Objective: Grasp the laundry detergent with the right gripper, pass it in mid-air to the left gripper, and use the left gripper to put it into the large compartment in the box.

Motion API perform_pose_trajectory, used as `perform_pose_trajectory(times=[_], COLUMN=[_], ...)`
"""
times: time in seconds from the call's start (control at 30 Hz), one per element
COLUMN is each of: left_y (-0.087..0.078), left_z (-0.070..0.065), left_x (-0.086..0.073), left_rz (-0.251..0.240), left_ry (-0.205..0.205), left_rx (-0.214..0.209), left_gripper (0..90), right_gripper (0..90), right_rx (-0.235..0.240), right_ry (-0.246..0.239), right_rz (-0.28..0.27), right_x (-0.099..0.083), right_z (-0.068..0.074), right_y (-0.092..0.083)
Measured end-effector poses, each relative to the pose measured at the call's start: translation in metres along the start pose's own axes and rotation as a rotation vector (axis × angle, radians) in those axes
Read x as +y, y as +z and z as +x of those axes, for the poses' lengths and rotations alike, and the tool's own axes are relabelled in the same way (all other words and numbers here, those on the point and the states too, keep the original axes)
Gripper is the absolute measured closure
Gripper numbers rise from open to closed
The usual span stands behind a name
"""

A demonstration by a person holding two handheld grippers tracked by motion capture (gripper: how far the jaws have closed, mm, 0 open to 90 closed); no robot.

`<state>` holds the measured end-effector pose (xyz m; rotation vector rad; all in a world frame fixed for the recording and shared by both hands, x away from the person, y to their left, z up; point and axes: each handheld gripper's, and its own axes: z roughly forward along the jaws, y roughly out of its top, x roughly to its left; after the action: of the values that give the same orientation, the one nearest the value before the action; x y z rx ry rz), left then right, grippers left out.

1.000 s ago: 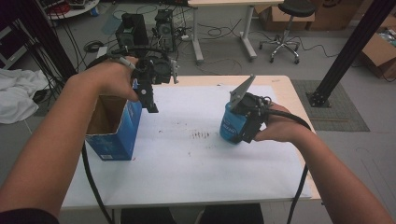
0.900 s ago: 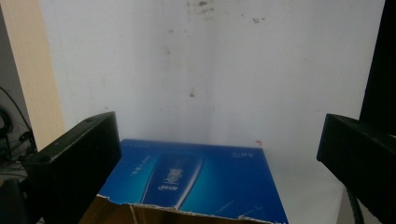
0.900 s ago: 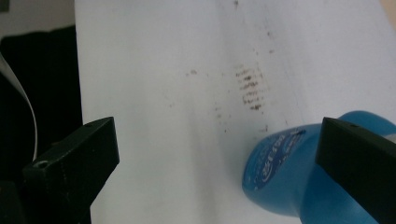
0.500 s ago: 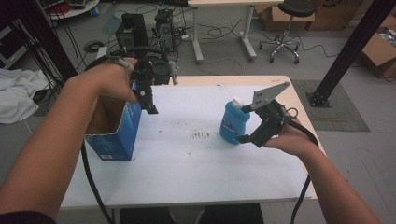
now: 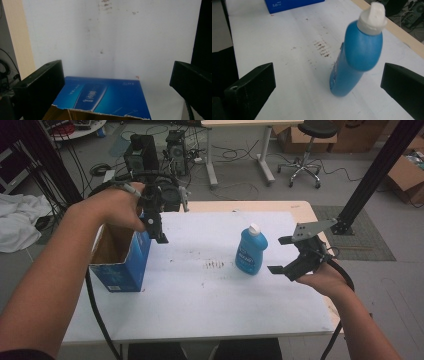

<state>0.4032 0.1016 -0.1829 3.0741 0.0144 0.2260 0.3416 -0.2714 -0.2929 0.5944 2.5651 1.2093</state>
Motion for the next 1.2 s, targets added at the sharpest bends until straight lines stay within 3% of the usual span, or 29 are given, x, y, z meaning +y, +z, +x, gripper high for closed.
perform_pose_trajectory(times=[0.27,0.6,1.2], left_y=[0.0,-0.001,-0.001], left_z=[-0.002,-0.004,-0.01], left_x=[-0.001,-0.001,0.003], left_rz=[-0.002,0.0,0.007], left_ry=[-0.005,0.001,0.017], left_rx=[-0.001,0.004,0.009], left_gripper=[0.1,0.1,0.1], right_gripper=[0.0,0.0,0.0], right_rx=[-0.065,-0.13,-0.117], right_ry=[0.071,0.107,0.142], right_rz=[-0.04,-0.07,-0.073], right_x=[-0.024,-0.039,-0.052], right_z=[-0.013,-0.023,-0.032], right_y=[0.0,0.017,0.056])
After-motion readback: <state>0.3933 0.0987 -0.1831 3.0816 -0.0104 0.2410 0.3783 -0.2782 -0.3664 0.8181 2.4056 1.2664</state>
